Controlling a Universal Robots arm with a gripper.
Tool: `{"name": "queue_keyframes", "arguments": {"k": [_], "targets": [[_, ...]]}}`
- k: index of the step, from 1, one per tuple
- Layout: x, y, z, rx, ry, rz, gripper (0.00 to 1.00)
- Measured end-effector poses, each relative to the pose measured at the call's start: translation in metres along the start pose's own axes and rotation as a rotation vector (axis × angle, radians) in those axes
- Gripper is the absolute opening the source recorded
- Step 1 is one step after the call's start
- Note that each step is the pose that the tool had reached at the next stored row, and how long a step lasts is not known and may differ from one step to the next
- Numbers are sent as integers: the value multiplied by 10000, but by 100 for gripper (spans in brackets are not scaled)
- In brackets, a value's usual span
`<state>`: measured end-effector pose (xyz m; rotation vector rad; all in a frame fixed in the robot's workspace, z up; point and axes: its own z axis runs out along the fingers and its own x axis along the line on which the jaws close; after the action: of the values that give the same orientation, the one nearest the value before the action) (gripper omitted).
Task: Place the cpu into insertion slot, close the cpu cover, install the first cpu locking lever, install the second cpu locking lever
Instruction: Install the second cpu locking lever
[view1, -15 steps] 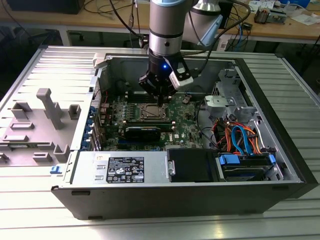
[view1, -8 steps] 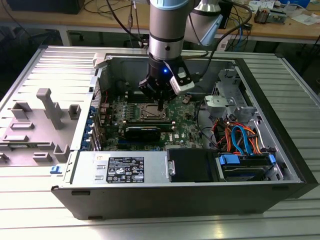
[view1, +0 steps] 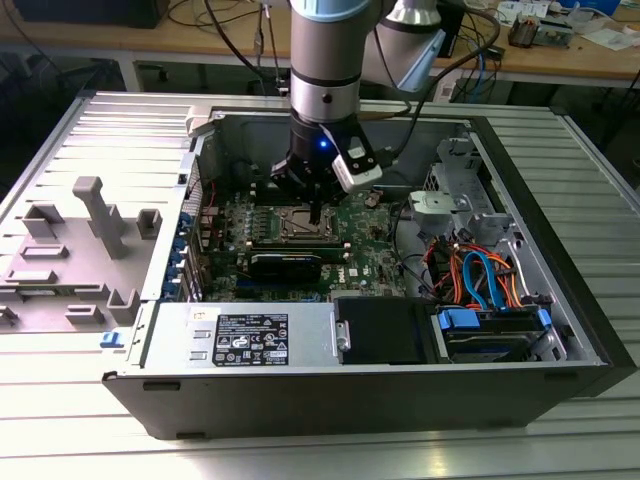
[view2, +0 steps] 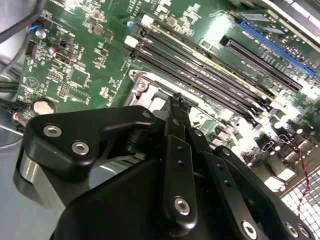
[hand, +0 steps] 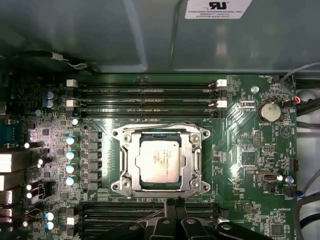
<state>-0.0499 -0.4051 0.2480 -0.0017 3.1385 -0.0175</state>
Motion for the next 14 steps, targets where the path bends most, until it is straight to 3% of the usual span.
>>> {"name": "queue_keyframes", "arguments": {"k": [3, 11, 14], "targets": [[26, -58, 1, 0, 0, 0, 11], [63, -83, 1, 0, 0, -68, 11], [74, -84, 1, -2, -5, -482, 11]]}}
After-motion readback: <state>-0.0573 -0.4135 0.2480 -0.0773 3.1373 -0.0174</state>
